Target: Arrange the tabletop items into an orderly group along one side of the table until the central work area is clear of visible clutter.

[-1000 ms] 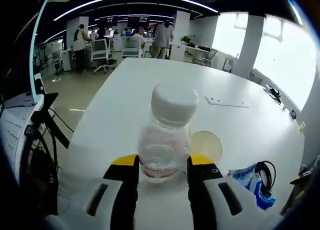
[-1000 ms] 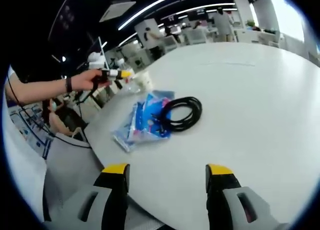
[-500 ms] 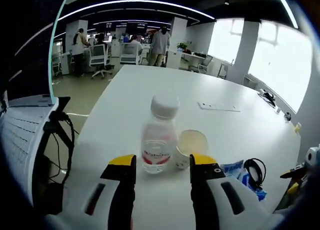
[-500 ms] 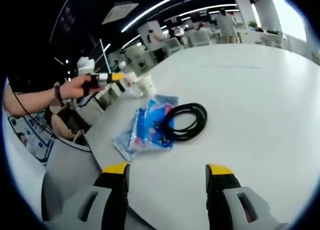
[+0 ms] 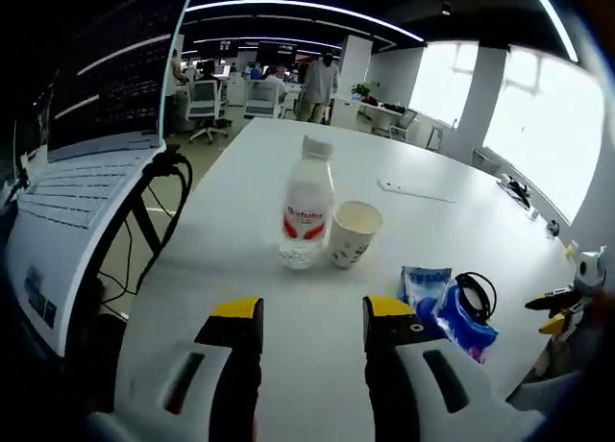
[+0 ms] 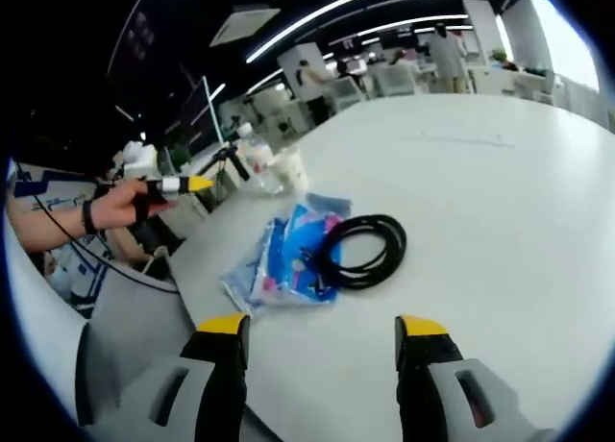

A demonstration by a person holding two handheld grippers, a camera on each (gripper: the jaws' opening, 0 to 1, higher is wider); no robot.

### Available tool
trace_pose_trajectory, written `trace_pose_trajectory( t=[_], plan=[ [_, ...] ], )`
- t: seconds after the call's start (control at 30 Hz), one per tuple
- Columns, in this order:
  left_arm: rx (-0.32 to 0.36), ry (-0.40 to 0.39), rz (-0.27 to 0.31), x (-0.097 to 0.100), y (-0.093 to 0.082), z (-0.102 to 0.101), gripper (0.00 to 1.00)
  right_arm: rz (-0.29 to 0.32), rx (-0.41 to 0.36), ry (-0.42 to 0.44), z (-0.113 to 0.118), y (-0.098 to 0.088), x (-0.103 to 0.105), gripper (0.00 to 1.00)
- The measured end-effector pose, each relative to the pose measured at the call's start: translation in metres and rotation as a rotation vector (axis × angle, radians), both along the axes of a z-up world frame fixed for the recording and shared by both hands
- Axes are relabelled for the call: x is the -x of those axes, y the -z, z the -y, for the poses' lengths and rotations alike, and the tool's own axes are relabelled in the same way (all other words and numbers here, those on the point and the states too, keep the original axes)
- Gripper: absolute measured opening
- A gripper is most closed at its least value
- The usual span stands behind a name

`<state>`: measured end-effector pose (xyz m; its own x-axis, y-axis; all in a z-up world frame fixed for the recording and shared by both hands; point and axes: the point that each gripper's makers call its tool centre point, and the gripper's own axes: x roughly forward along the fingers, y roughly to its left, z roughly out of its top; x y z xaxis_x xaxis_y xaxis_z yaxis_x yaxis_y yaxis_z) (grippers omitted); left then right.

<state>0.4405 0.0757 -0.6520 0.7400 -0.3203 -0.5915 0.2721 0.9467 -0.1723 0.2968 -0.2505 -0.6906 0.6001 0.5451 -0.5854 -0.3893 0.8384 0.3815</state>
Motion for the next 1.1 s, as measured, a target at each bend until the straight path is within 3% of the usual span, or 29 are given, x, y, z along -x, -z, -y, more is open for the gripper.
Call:
trace_pose_trajectory(
  t=[0.37, 0.6, 1.1],
  plan=[
    [0.012, 0.028, -0.026, 0.037, 0.009, 0.01, 0.41, 0.008, -0.004, -0.031, -0.004, 0.0, -0.005, 0.62],
    [-0.006, 0.132, -0.053, 0.057, 0.018, 0.04, 0.41, 0.013, -0.004, -0.039, -0.008, -0.002, -0.003, 0.62],
    [0.01, 0.257, -0.077, 0.079, 0.026, 0.09, 0.4, 0.01, -0.011, -0.004, -0.011, -0.001, 0.008, 0.61]
  ],
)
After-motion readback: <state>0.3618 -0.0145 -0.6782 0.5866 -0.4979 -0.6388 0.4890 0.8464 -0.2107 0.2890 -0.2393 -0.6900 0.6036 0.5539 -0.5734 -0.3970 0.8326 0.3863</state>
